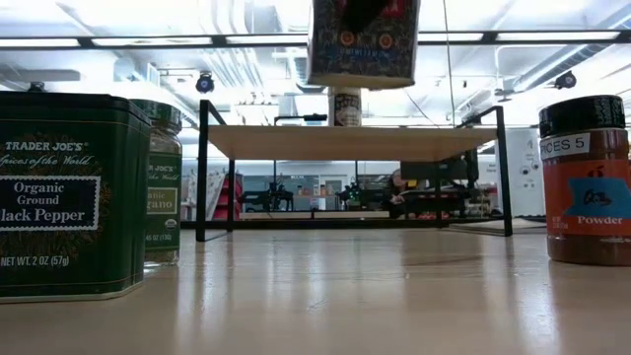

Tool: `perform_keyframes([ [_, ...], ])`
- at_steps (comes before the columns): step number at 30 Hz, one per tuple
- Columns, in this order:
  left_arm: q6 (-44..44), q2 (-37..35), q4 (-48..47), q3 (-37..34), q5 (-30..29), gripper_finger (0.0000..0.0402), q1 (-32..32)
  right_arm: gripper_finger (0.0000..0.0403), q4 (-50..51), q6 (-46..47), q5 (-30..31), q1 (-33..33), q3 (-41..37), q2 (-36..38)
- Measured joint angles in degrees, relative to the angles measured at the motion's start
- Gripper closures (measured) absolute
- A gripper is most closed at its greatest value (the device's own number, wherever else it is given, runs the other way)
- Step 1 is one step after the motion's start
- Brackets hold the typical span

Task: Shelf spices
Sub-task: Put the red seasoning can on the shelf

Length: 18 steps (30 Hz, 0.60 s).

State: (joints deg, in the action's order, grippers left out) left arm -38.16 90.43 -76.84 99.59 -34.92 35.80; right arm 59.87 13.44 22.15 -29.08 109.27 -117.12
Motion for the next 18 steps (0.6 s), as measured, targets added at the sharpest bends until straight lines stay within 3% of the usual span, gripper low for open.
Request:
perform_keyframes([
  [8,-0.36,0.0,-0.72,0.0,0.02,0.0142,0.01,0.0209,8.03,-3.78,3.52,1.29,3.87,0.45],
  [18,-0.52,0.09,-0.46,0.0,-0.32,0.0142,0.01,0.0209,10.99,-6.4,4.1,3.35,3.87,5.51],
])
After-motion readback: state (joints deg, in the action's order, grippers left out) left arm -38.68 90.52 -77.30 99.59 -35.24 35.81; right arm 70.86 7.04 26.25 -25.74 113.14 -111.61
